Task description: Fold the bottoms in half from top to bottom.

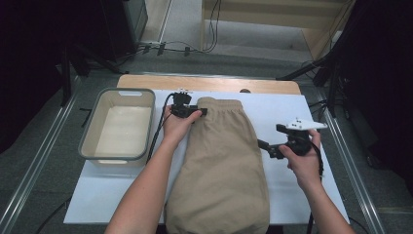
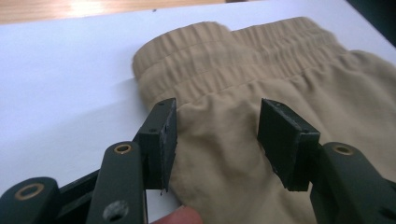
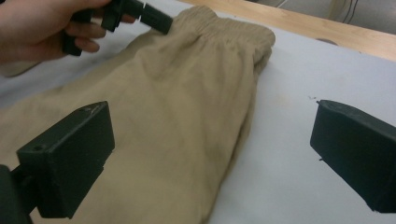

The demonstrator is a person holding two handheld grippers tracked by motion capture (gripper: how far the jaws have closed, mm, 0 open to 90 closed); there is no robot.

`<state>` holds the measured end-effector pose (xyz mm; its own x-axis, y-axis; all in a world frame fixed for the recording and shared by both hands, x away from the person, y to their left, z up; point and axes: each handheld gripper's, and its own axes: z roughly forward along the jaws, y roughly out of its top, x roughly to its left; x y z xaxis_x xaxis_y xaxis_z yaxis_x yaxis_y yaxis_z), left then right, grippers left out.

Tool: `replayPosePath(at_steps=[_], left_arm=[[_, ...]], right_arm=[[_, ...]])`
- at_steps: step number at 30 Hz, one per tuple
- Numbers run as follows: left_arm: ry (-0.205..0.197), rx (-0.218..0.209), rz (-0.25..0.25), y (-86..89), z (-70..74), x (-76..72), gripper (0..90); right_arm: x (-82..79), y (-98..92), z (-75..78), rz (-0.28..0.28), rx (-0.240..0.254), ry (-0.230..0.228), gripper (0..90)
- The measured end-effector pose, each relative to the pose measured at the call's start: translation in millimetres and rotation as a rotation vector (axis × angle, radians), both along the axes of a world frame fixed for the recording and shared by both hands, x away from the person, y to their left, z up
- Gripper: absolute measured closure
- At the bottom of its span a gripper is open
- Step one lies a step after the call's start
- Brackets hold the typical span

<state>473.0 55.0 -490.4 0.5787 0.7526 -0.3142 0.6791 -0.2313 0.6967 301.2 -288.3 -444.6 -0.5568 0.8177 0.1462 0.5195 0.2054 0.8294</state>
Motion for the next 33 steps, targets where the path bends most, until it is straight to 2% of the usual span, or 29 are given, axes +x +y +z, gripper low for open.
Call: replayPosePath(at_steps=[2,5,9,11,13,16,18,20,21,24,26,28,33], left_arm=[[0.018,0.012,-0.003,1.6,-2.8,0.9,46.7],[0.027,0.016,-0.001,3.0,-4.9,1.3,46.8],[0.048,0.027,-0.005,4.4,-8.2,1.8,47.0],[0.073,0.026,-0.007,5.7,-12.3,2.4,47.0],[0.068,0.006,-0.003,8.1,-14.7,1.9,47.8],[0.063,0.016,-0.013,8.4,-14.7,1.5,51.0],[0.072,0.01,-0.022,8.5,-15.1,1.3,57.3],[0.075,0.008,-0.028,9.2,-15.5,1.1,61.0],[0.08,0.006,-0.031,9.9,-15.8,1.1,63.2],[0.086,-0.001,-0.039,12.0,-16.5,1.1,68.2],[0.087,0.006,-0.048,12.7,-16.4,0.8,70.2],[0.089,0.012,-0.052,12.9,-16.0,0.6,71.4],[0.091,0.02,-0.05,12.3,-15.5,-0.1,73.4]], right_arm=[[16.5,8.2,-0.1,0.0,-0.01,0.005,1.8],[37.3,20.5,-3.9,-0.034,-0.025,0.01,8.3],[67.1,36.4,-17.8,-0.097,-0.097,0.029,30.1],[77.9,39.4,-23.4,-0.126,-0.097,0.052,41.0],[90.1,41.6,-29.6,-0.142,-0.086,0.076,50.6],[101.6,44.2,-38.3,-0.142,-0.084,0.107,68.1],[105.6,46.9,-44.1,-0.127,-0.087,0.123,80.0],[106.9,51.7,-49.5,-0.095,-0.095,0.144,85.6],[106.8,55.3,-52.2,-0.076,-0.1,0.15,86.1],[105.3,66.0,-59.0,-0.024,-0.168,0.149,86.6],[104.9,67.6,-62.0,-0.008,-0.187,0.151,86.6],[105.4,64.5,-63.1,-0.008,-0.173,0.166,86.7],[107.9,55.3,-64.1,-0.057,-0.203,0.172,86.1]])
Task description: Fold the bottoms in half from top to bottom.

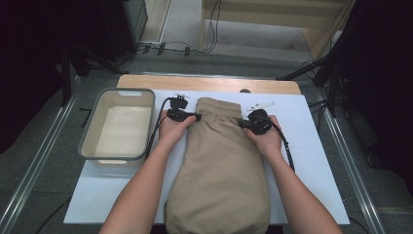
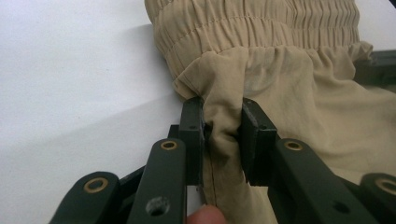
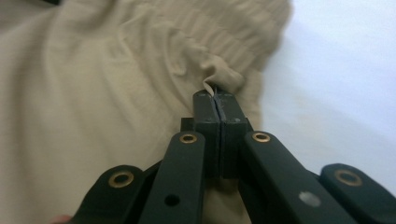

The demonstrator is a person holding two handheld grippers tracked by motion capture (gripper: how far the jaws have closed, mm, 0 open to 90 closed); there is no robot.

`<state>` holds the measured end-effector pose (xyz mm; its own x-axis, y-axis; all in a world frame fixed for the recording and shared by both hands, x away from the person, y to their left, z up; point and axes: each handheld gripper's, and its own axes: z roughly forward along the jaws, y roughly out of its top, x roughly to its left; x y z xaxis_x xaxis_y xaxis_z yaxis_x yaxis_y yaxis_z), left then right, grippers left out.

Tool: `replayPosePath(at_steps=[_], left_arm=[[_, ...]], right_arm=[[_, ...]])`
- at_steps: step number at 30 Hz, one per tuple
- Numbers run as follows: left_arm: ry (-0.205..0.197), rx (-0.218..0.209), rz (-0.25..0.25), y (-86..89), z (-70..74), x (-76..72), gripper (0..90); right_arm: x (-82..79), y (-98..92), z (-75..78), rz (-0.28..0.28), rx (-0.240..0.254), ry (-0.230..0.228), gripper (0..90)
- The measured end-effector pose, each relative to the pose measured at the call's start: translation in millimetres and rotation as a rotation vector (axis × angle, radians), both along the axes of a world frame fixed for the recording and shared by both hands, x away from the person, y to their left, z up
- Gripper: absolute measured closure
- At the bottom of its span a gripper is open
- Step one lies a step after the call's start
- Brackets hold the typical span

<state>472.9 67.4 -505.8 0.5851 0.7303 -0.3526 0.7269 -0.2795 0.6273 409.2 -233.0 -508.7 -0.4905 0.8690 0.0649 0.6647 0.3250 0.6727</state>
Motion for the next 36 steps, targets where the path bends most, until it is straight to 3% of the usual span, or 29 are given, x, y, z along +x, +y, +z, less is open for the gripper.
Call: replayPosePath(at_steps=[4,6,9,11,16,19,21,28,33,36], left_arm=[[0.004,0.0,0.001,0.3,0.0,-0.2,73.7],[0.005,-0.001,0.001,0.4,0.0,-0.1,73.7],[0.007,-0.006,0.002,0.8,-0.5,0.2,73.2],[0.008,-0.01,0.003,1.1,-0.8,0.1,72.9],[0.006,-0.011,0.004,0.9,-0.8,-0.3,72.7],[0.006,-0.013,0.004,1.0,-0.9,-0.4,72.7],[0.006,-0.016,0.006,0.9,-1.2,-0.5,72.9],[0.016,-0.044,0.01,0.8,-3.2,-1.8,75.1],[-0.009,0.0,-0.001,-1.7,0.3,-4.4,79.7],[-0.033,0.029,-0.011,-3.8,5.5,-4.4,80.8]], right_arm=[[3.3,-6.8,2.0,-0.078,0.017,-0.018,78.2],[4.7,-9.6,3.7,-0.111,0.041,-0.03,65.8],[8.9,-13.4,2.8,-0.119,0.115,-0.035,47.2],[12.8,-15.6,-0.3,-0.101,0.177,-0.016,44.4],[20.6,-12.6,-7.1,-0.104,0.177,0.007,41.5],[24.3,-10.2,-10.0,-0.101,0.156,0.026,42.5],[24.9,-9.2,-9.9,-0.097,0.146,0.026,47.8],[26.2,-8.5,-9.4,-0.067,0.171,0.067,73.3],[24.2,-4.5,-6.6,-0.056,0.113,0.056,81.1],[22.1,-2.1,-1.2,-0.045,0.065,0.022,81.9]])
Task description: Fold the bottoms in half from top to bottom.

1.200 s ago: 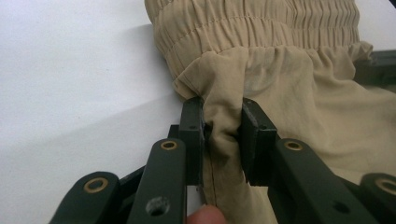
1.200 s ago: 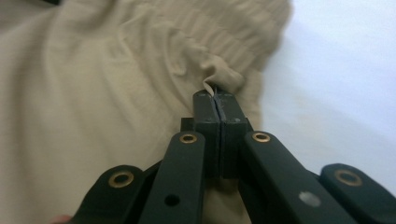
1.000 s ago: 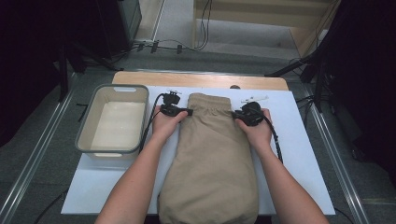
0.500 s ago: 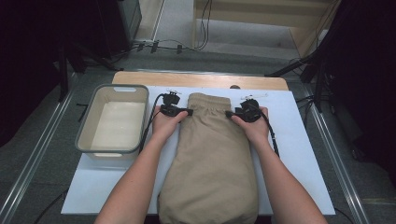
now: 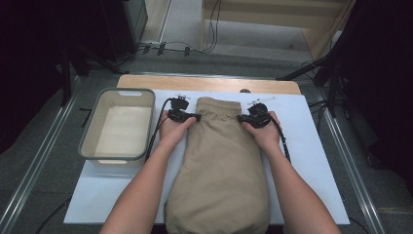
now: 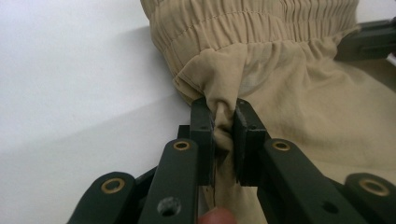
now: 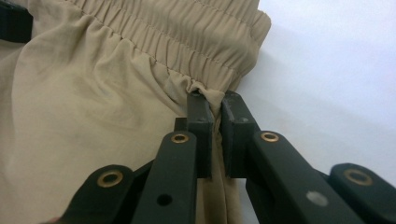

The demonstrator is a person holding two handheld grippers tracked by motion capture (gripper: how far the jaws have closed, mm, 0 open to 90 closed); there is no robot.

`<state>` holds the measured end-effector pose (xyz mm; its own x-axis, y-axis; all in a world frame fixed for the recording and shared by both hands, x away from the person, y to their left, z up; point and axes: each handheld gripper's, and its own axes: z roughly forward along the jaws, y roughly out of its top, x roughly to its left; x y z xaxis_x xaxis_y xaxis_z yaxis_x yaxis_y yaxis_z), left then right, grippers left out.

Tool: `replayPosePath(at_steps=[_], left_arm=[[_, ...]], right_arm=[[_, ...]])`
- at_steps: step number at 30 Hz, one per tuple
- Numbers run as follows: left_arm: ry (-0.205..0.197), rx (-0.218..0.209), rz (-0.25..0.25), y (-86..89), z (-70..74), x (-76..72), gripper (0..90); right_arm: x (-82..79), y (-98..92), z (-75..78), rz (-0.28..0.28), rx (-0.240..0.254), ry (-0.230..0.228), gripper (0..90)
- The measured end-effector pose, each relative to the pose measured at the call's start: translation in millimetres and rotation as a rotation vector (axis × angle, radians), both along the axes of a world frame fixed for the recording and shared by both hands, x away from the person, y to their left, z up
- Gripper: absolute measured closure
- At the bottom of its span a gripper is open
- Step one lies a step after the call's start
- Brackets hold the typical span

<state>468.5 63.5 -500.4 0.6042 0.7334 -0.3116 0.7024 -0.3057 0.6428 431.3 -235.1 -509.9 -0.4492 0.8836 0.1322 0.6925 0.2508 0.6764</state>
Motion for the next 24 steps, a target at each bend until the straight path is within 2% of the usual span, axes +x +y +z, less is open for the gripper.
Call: replayPosePath(at_steps=[5,11,15,18,21,24], left_arm=[[-0.065,-0.021,0.004,-3.2,18.6,1.0,81.1],[-0.197,-0.037,0.004,-13.2,59.6,0.6,81.1],[-0.295,-0.043,0.007,-19.8,91.7,-0.7,81.1],[-0.363,-0.056,0.004,-21.5,110.6,-4.1,81.0],[-0.393,-0.074,-0.005,-19.6,119.2,-8.6,81.0],[-0.41,-0.08,-0.013,-16.9,118.6,-15.4,81.0]], right_arm=[[-3.4,-3.4,21.4,-0.007,-0.018,-0.081,82.3],[-4.3,-12.2,58.8,-0.02,-0.037,-0.206,82.3],[-7.2,-17.2,85.6,-0.044,-0.031,-0.296,82.3],[-11.2,-20.1,105.9,-0.055,-0.026,-0.36,82.3],[-16.5,-22.1,119.2,-0.047,-0.019,-0.407,82.3],[-22.4,-22.7,121.5,-0.019,-0.043,-0.439,82.2]])
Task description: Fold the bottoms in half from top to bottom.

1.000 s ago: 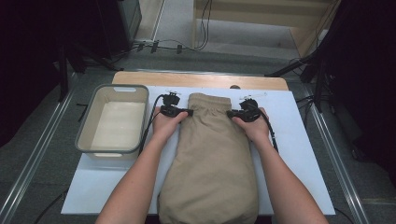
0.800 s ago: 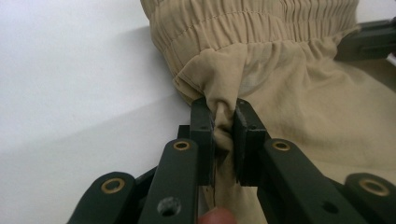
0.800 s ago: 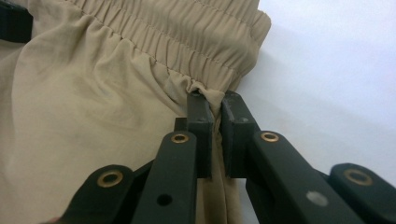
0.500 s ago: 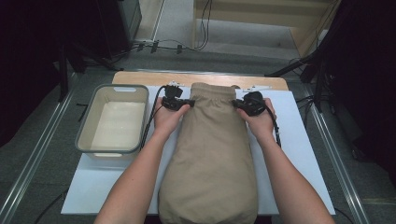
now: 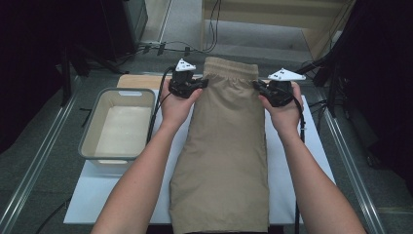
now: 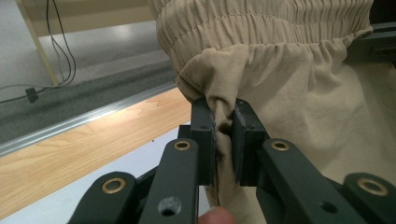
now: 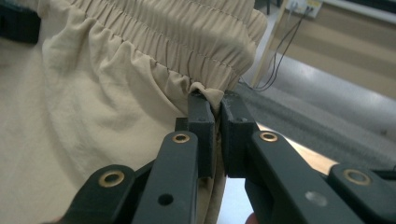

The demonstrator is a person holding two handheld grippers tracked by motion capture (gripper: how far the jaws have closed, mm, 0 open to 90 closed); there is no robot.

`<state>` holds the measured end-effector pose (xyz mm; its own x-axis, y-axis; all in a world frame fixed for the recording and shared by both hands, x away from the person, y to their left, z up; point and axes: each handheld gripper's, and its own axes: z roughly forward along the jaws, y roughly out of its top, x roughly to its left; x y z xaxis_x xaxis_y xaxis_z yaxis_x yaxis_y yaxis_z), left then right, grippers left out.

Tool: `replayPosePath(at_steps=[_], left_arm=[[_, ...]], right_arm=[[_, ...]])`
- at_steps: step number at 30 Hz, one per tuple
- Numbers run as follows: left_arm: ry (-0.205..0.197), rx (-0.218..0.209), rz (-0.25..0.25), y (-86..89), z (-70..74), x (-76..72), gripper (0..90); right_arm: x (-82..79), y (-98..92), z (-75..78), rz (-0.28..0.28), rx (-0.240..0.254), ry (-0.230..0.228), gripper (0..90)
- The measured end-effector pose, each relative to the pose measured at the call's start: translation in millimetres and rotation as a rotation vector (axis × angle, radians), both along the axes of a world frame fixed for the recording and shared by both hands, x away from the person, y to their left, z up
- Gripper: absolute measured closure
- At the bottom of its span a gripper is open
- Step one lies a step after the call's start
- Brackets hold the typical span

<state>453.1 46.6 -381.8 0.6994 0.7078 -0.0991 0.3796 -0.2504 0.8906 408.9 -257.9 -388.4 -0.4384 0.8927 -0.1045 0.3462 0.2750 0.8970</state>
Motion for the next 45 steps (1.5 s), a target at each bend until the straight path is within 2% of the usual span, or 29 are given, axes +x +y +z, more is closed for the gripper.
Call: replayPosePath(at_steps=[9,14,24,30,34,45], left_arm=[[0.006,-0.032,-0.024,8.9,-14.3,-19.4,81.0],[0.004,-0.049,-0.043,12.3,-17.1,-31.6,81.0],[-0.009,-0.057,-0.071,20.0,-22.2,-54.5,81.1],[-0.016,-0.06,-0.085,22.3,-25.5,-68.2,81.1],[-0.029,-0.047,-0.094,22.0,-26.7,-76.9,81.1],[-0.028,-0.056,-0.121,23.8,-33.7,-98.0,81.0]], right_arm=[[-22.2,1.3,-14.7,0.034,-0.001,-0.024,82.2],[-36.6,1.1,-19.4,0.046,0.021,-0.026,82.2],[-62.8,0.7,-26.3,0.077,0.055,-0.038,82.2],[-79.1,1.8,-31.0,0.09,0.052,-0.053,82.2],[-88.2,0.4,-34.1,0.092,0.063,-0.055,82.2],[-113.2,-2.5,-44.5,0.108,0.08,-0.07,82.2]])
